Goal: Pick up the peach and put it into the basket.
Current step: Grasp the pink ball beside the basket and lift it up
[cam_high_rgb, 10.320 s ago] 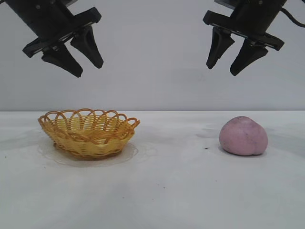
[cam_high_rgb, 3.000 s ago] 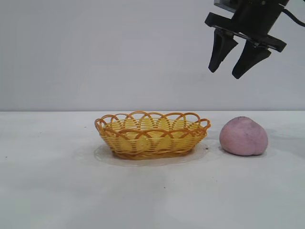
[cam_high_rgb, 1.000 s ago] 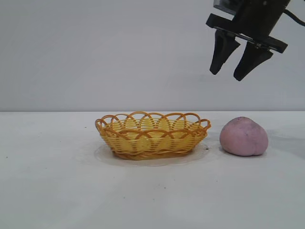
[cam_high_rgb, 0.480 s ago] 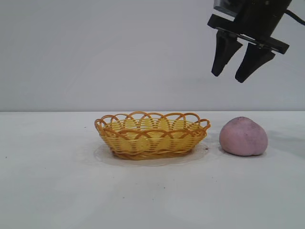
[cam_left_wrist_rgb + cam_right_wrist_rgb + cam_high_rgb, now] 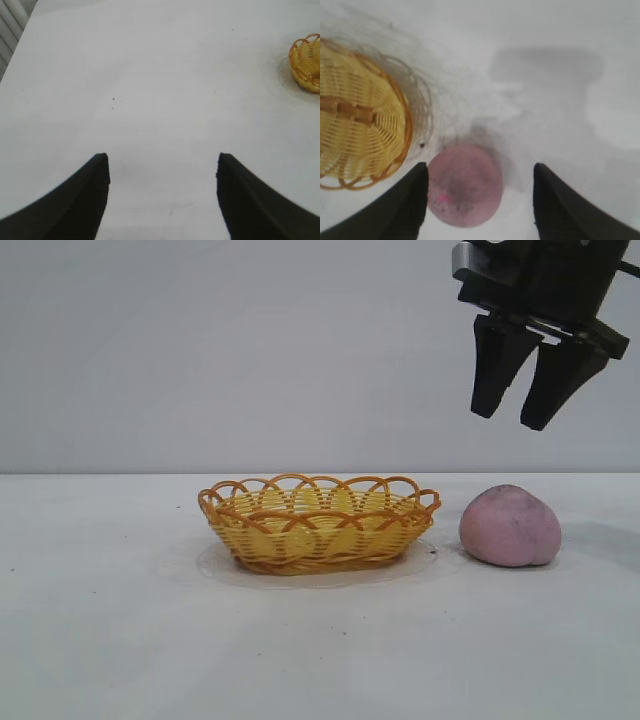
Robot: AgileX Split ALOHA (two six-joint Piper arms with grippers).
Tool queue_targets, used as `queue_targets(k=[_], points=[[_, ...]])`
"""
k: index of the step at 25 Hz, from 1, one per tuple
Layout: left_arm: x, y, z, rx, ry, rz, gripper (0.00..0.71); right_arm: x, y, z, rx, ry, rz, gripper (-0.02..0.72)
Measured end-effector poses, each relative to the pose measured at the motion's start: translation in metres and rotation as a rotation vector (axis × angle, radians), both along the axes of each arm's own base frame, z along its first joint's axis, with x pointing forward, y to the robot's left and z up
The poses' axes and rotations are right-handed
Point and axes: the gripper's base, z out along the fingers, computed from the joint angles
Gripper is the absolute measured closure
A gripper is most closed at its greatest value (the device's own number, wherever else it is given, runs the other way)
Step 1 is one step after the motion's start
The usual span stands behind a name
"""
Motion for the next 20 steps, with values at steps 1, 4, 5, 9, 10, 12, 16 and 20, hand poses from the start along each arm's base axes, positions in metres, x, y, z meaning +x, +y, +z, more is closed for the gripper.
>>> queue_targets(k=[1, 4, 5, 9, 10, 12, 16, 20], points=[[0.0, 0.0, 0.0, 0.002, 0.0, -0.001, 0.301, -0.001, 0.001, 0.0, 0.0, 0.011, 0.006, 0.258], [0.0, 0.0, 0.0, 0.002, 0.0, -0.001, 0.301, -0.003, 0.005, 0.0, -0.001, 0.019, 0.021, 0.258], [0.0, 0.0, 0.0, 0.002, 0.0, -0.001, 0.301, -0.004, 0.008, 0.0, -0.001, 0.019, 0.028, 0.258], [0.0, 0.0, 0.0, 0.002, 0.0, -0.001, 0.301, -0.005, 0.016, -0.007, 0.0, 0.04, 0.045, 0.258], [0.0, 0.0, 0.0, 0.002, 0.0, -0.001, 0.301, -0.005, 0.017, -0.012, -0.002, 0.058, 0.049, 0.258], [0.0, 0.0, 0.0, 0.002, 0.0, -0.001, 0.301, -0.004, 0.018, -0.026, -0.011, 0.107, 0.056, 0.258], [0.0, 0.0, 0.0, 0.002, 0.0, -0.001, 0.301, -0.003, 0.02, -0.051, -0.032, 0.171, 0.066, 0.309], [0.0, 0.0, 0.0, 0.002, 0.0, -0.001, 0.301, -0.002, 0.02, -0.066, -0.042, 0.206, 0.067, 0.381]])
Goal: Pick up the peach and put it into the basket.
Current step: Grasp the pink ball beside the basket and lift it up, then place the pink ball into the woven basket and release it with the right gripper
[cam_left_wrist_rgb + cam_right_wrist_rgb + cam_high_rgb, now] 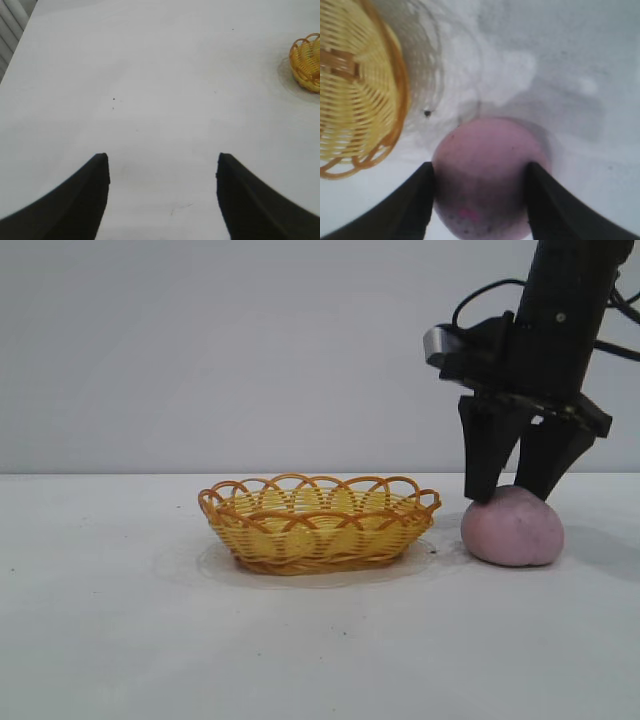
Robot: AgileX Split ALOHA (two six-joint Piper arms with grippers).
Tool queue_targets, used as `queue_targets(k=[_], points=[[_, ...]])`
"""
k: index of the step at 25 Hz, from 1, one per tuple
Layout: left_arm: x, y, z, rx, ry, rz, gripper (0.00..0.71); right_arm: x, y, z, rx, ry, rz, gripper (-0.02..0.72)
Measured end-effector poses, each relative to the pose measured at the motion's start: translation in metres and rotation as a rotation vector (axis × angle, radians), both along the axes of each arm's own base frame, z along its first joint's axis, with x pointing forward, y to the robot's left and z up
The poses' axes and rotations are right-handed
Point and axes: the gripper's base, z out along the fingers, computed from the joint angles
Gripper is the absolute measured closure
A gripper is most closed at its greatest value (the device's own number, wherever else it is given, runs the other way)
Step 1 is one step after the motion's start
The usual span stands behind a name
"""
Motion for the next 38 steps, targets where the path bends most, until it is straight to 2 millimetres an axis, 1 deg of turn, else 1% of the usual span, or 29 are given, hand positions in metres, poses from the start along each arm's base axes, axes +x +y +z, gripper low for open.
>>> queue_targets(k=[1, 3, 4, 5, 7, 8, 10, 13, 15, 18, 20, 21, 23, 27, 30, 32, 34, 38], points=[[0.0, 0.0, 0.0, 0.0, 0.0, 0.0, 0.301, 0.0, 0.0, -0.002, -0.003, 0.005, 0.001, 0.426], [0.0, 0.0, 0.0, 0.0, 0.0, 0.0, 0.301, 0.001, 0.0, -0.003, -0.005, 0.007, 0.003, 0.554], [0.0, 0.0, 0.0, 0.0, 0.0, 0.0, 0.301, 0.001, 0.0, -0.003, -0.006, 0.005, 0.004, 0.602], [0.0, 0.0, 0.0, 0.0, 0.0, 0.0, 0.301, 0.001, 0.0, -0.003, -0.006, 0.008, 0.006, 0.633], [0.0, 0.0, 0.0, 0.0, 0.0, 0.0, 0.301, 0.001, 0.0, 0.0, -0.008, 0.016, 0.014, 0.638], [0.0, 0.0, 0.0, 0.0, 0.0, 0.0, 0.301, 0.002, 0.0, 0.002, -0.009, 0.023, 0.021, 0.703], [0.0, 0.0, 0.0, 0.0, 0.0, 0.0, 0.301, 0.003, 0.0, 0.008, -0.019, 0.028, 0.04, 0.703], [0.0, 0.0, 0.0, 0.0, 0.0, 0.0, 0.301, 0.012, 0.0, 0.022, -0.026, -0.011, 0.058, 0.703], [0.0, 0.0, 0.0, 0.0, 0.0, 0.0, 0.301, 0.018, 0.001, 0.038, -0.017, -0.061, 0.06, 0.703], [0.0, 0.0, 0.0, 0.0, 0.0, 0.0, 0.301, 0.022, 0.006, 0.071, 0.04, -0.149, 0.044, 0.703], [0.0, 0.0, 0.0, 0.0, 0.0, 0.0, 0.301, 0.021, 0.012, 0.088, 0.107, -0.175, 0.026, 0.703], [0.0, 0.0, 0.0, 0.0, 0.0, 0.0, 0.301, 0.019, 0.017, 0.091, 0.125, -0.176, 0.03, 0.703], [0.0, 0.0, 0.0, 0.0, 0.0, 0.0, 0.301, 0.014, 0.029, 0.092, 0.145, -0.168, 0.052, 0.703], [0.0, 0.0, 0.0, 0.0, 0.0, 0.0, 0.301, -0.001, 0.065, 0.09, 0.153, -0.153, 0.14, 0.703], [0.0, 0.0, 0.0, 0.0, 0.0, 0.0, 0.301, -0.015, 0.094, 0.084, 0.16, -0.136, 0.217, 0.703], [0.0, 0.0, 0.0, 0.0, 0.0, 0.0, 0.301, -0.021, 0.109, 0.078, 0.166, -0.138, 0.252, 0.703], [0.0, 0.0, 0.0, 0.002, 0.0, 0.001, 0.301, -0.022, 0.118, 0.07, 0.166, -0.139, 0.262, 0.703], [0.0, 0.0, 0.0, 0.002, 0.0, 0.001, 0.301, -0.017, 0.123, 0.051, 0.149, -0.147, 0.254, 0.703]])
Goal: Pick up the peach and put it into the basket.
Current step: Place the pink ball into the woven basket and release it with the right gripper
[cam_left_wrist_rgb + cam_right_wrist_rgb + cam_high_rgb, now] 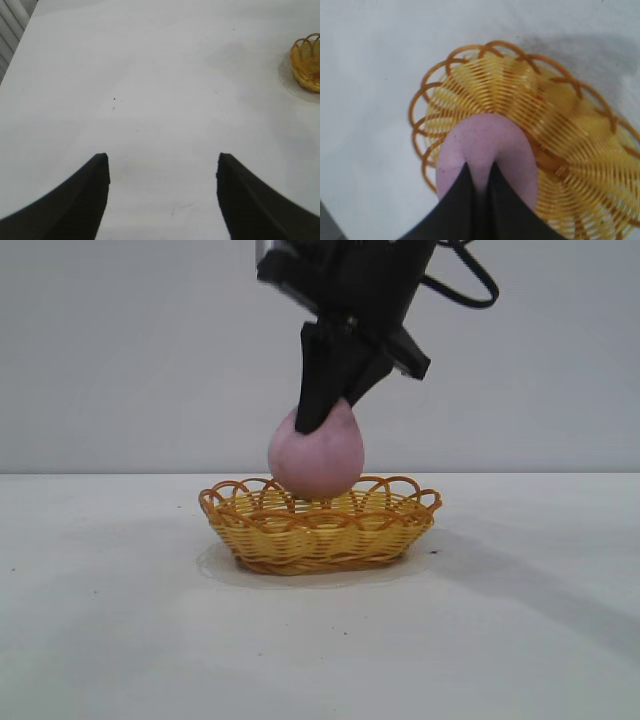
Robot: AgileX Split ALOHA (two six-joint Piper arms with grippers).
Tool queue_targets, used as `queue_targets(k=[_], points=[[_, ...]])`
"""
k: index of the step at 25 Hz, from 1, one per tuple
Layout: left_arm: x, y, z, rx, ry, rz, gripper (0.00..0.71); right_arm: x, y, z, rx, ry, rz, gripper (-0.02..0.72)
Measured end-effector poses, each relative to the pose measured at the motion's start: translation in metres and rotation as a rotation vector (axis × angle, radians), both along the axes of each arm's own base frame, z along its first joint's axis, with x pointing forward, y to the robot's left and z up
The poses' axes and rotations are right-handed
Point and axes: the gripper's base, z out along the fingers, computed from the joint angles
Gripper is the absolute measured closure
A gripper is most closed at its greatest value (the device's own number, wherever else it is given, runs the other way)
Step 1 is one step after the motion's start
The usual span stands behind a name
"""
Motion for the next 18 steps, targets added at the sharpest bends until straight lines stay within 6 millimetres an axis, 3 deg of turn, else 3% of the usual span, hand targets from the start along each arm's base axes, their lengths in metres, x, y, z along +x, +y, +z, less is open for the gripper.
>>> queue_targets(k=[2, 3, 4, 10, 18], points=[[0.0, 0.0, 0.0, 0.0, 0.0, 0.0, 0.301, 0.0015, 0.0001, -0.0068, -0.012, 0.004, 0.0, 0.703], [0.0, 0.0, 0.0, 0.0, 0.0, 0.0, 0.301, 0.0019, 0.0001, -0.0088, -0.015, 0.006, 0.0, 0.638], [0.0, 0.0, 0.0, 0.0, 0.0, 0.0, 0.301, 0.0022, 0.0001, -0.011, -0.02, 0.009, 0.001, 0.638], [0.0, 0.0, 0.0, 0.0, 0.0, 0.0, 0.301, 0.0025, -0.0003, -0.0121, -0.026, 0.007, 0.003, 0.442], [0.0, 0.0, 0.0, 0.0, 0.0, 0.0, 0.301, -0.0002, -0.0013, -0.0121, -0.035, 0.034, 0.016, 0.446]])
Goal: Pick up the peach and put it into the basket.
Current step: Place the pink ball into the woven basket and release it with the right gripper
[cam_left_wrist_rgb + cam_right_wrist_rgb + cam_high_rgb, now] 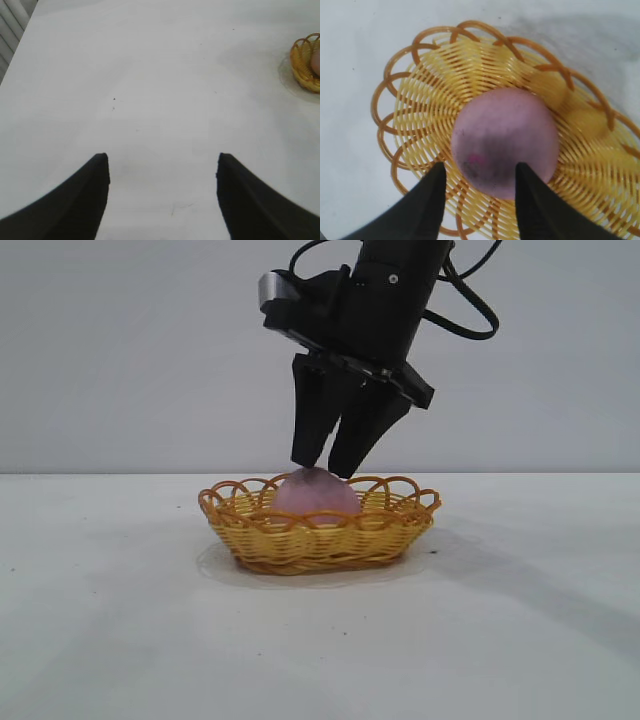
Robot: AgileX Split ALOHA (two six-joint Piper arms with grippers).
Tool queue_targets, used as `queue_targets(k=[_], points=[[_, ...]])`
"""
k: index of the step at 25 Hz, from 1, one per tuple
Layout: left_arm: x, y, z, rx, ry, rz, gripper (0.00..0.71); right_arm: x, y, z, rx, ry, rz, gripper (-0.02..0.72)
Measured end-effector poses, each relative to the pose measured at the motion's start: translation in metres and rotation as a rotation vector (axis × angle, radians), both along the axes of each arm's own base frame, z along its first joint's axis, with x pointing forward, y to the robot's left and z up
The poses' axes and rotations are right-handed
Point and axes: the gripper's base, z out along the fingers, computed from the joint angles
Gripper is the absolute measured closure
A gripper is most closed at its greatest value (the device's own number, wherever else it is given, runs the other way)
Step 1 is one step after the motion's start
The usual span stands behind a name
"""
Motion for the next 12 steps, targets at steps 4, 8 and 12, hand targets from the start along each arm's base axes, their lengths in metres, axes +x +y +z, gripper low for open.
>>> queue_targets(k=[4, 8, 12], points=[[0.0, 0.0, 0.0, 0.0, 0.0, 0.0, 0.301, 0.004, -0.007, 0.002, 0.001, -0.002, -0.017, 0.446], [0.0, 0.0, 0.0, 0.0, 0.0, 0.0, 0.301, 0.014, -0.028, 0.021, 0.02, -0.042, -0.07, 0.415], [0.0, 0.0, 0.0, 0.0, 0.0, 0.0, 0.301, 0.027, -0.06, 0.041, 0.031, -0.096, -0.146, 0.392]])
